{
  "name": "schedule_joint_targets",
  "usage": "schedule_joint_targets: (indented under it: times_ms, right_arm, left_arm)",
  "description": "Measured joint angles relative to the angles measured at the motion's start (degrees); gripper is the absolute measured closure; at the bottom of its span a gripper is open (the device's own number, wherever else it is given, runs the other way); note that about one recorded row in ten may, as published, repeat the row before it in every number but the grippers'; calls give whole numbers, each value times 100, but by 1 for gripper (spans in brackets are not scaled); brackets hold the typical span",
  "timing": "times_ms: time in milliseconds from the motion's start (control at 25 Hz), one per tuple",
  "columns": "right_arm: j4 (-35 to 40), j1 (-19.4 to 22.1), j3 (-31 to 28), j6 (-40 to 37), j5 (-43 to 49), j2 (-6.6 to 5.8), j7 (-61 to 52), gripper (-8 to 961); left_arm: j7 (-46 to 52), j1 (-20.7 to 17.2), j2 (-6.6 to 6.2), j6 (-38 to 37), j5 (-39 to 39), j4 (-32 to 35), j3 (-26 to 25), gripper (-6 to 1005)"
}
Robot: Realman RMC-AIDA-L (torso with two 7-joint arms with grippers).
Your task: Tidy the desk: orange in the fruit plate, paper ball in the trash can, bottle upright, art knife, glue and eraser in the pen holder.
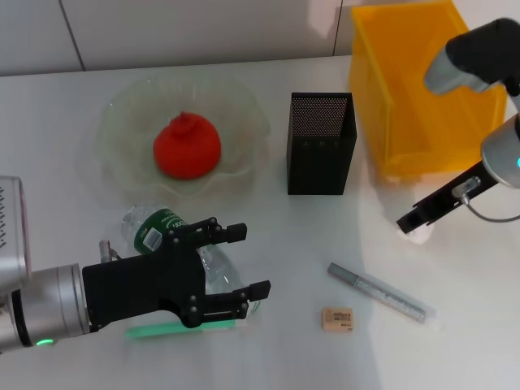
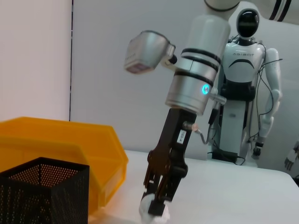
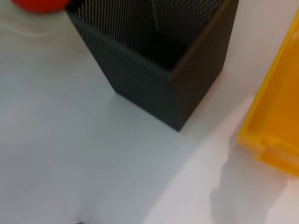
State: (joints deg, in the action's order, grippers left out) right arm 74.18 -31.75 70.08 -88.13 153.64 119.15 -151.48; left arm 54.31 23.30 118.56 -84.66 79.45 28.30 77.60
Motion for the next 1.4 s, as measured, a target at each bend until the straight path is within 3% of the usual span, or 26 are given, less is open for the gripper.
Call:
schedule_joint_targets:
  times_ms: [160, 200, 320, 400, 520, 760, 1000, 1120, 1400]
  right_arm:
    - [803, 175, -166, -370, -60, 4, -54, 558]
    - [1332, 230, -442, -626, -90, 3, -69, 563]
    - [1810, 254, -801, -814, -112, 2, -71, 579]
    - [2207, 266, -1292, -746, -131, -30, -14, 584]
    - [2237, 223, -1541, -508, -130, -76, 51, 585]
    - [1544, -12, -1729, 411, -140, -171, 256, 568]
    - [-40, -518, -1692, 1602, -132, -223, 651, 548]
    - [-276, -622, -1670, 1724, -113, -224, 752, 538]
    - [-490, -804, -1704, 1738, -1, -224, 716, 381]
  left_arm:
    - [0, 21, 0, -4, -6, 3, 0, 197]
    - [0, 32, 0, -4, -16, 6, 0, 197]
    - [0, 49, 0, -2, -26, 6, -11, 198]
    - [0, 61, 0, -2, -27, 5, -32, 198]
    - [0, 61, 0, -2, -27, 5, -32, 199]
    - [4, 76, 1, -19, -36, 13, -47, 201]
    - [35, 79, -6, -38, -36, 44, -57, 202]
    - [40, 88, -9, -39, -33, 44, -55, 203]
    - [12, 96, -9, -53, -34, 39, -52, 204]
